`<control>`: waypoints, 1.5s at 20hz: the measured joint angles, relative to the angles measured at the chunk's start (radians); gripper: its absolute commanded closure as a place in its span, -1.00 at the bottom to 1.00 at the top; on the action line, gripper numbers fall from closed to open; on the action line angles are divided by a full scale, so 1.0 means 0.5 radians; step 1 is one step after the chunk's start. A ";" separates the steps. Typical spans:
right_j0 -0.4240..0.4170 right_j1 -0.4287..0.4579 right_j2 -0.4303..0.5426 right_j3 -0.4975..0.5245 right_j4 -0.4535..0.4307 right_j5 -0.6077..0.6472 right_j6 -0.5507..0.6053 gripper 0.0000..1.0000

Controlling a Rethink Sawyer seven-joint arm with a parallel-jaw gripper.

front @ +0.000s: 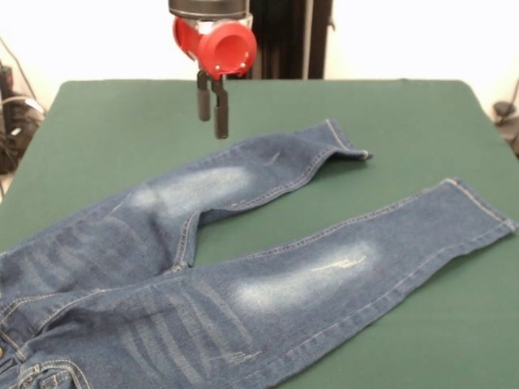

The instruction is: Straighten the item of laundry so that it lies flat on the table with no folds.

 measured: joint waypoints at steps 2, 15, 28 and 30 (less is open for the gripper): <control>0.000 0.002 -0.004 0.017 0.000 -0.022 0.000 -1.00; 0.017 0.090 -0.054 0.099 -0.018 -0.164 0.000 -1.00; 0.016 0.150 -0.053 0.225 -0.017 -0.300 0.000 -1.00; 0.016 0.146 -0.053 0.247 -0.017 -0.313 0.000 -1.00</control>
